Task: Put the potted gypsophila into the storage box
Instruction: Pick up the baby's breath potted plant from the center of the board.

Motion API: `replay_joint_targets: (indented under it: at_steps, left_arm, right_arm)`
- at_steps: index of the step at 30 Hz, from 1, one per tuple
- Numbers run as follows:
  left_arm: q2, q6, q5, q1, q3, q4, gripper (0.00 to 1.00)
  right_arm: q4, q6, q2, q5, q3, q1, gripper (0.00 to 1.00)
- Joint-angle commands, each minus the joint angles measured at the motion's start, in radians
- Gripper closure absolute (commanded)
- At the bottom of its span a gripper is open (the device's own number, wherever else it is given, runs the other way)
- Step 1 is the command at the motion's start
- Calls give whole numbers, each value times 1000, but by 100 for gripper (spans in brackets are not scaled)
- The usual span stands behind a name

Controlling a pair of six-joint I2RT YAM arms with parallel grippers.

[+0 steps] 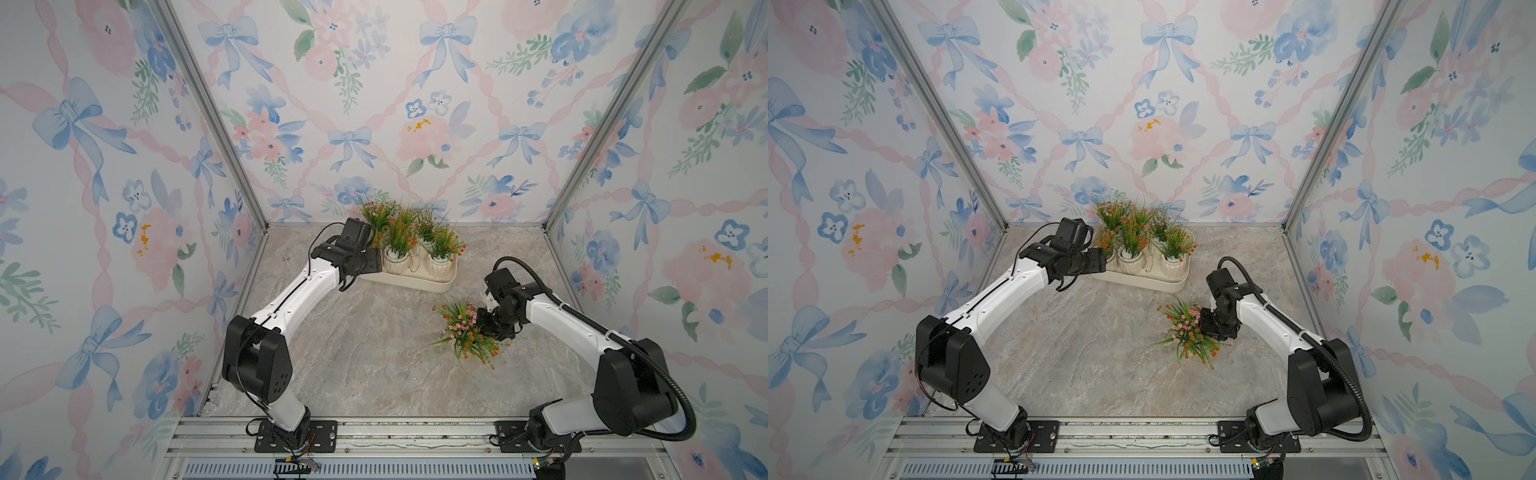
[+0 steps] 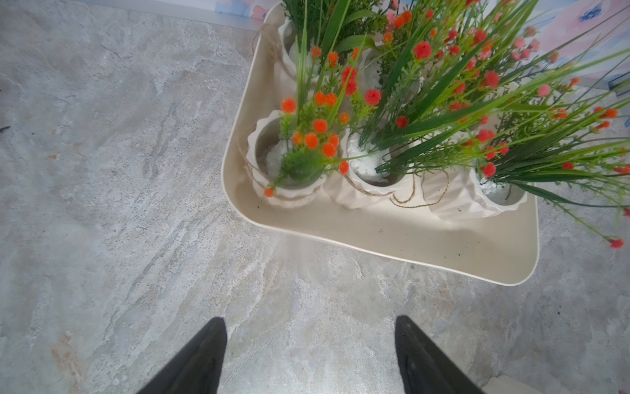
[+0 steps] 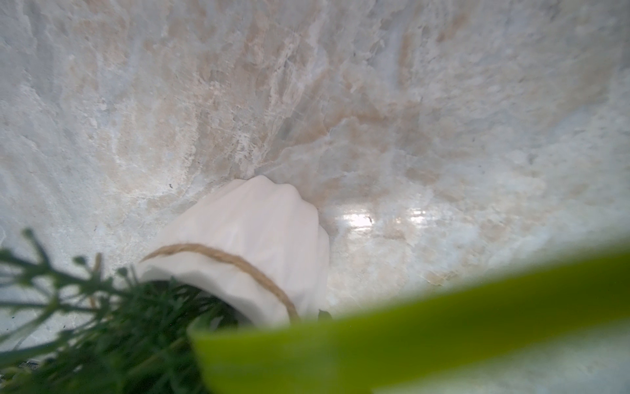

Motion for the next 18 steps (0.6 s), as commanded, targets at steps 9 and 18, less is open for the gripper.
replay_joint_targets:
  at_steps: [9,18]
  left_arm:
    - [-9,10,10,10,-11,10,21]
    - [-9,8,13,10,-6,9,21]
  right_arm:
    - [-43,4,4,56,3,4,100]
    - [-64,-8,-4,55,31,3,99]
